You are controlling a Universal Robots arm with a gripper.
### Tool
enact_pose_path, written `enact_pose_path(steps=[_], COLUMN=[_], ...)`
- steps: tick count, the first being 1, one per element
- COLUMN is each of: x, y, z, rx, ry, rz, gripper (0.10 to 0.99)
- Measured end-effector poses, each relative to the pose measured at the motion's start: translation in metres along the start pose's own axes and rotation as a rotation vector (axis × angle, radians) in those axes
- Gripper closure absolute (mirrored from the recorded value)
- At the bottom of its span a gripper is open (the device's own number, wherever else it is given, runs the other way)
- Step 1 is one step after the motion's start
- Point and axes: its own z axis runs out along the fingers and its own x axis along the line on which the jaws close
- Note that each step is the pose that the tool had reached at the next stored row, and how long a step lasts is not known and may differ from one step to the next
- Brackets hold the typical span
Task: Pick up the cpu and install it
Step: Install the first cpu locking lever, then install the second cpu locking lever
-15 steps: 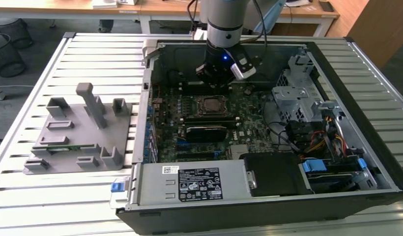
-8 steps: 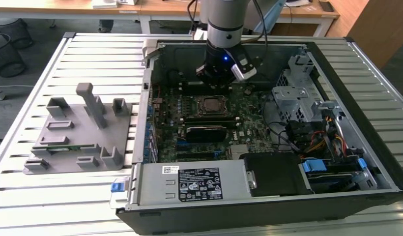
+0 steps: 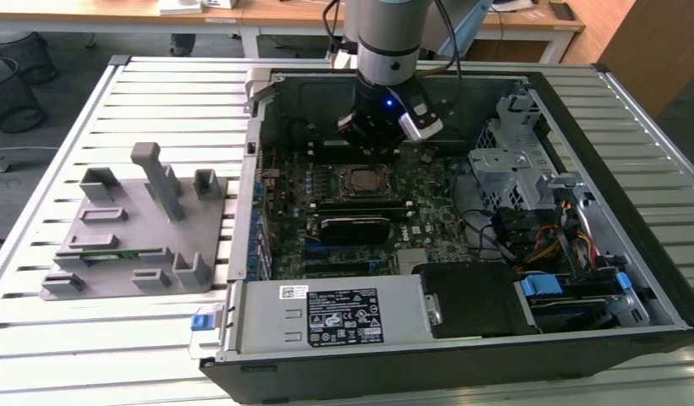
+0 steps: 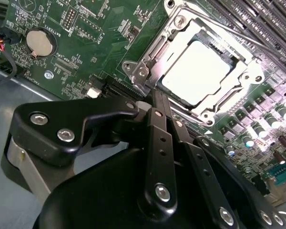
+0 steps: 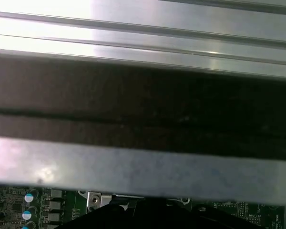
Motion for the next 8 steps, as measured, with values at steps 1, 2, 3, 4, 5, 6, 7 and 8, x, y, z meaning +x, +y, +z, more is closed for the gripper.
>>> enact_pose_path(steps=[1, 2, 3, 4, 5, 6, 7, 8], x=[0.0, 0.0001, 0.0001, 0.0001, 0.0001, 0.0001, 0.0002, 0.0002], y=[-0.0004, -0.0007, -0.001, -0.0013, -0.0016, -0.002, -0.0023, -0.0028], z=[0.0, 0.0, 0.0, -0.0001, -0.0001, -0.0001, -0.0001, -0.0002], rx=[0.0, 0.0, 0.0, 0.0, 0.0, 0.0, 0.0, 0.0], ry=[0.0, -0.0001, -0.0001, -0.0001, 0.0, -0.0001, 0.0, 0.0], rz=[0.0, 0.0, 0.0, 0.0, 0.0, 0.0, 0.0, 0.0], gripper=[0.98, 0.98, 0.98, 0.98, 0.98, 0.98, 0.98, 0.98])
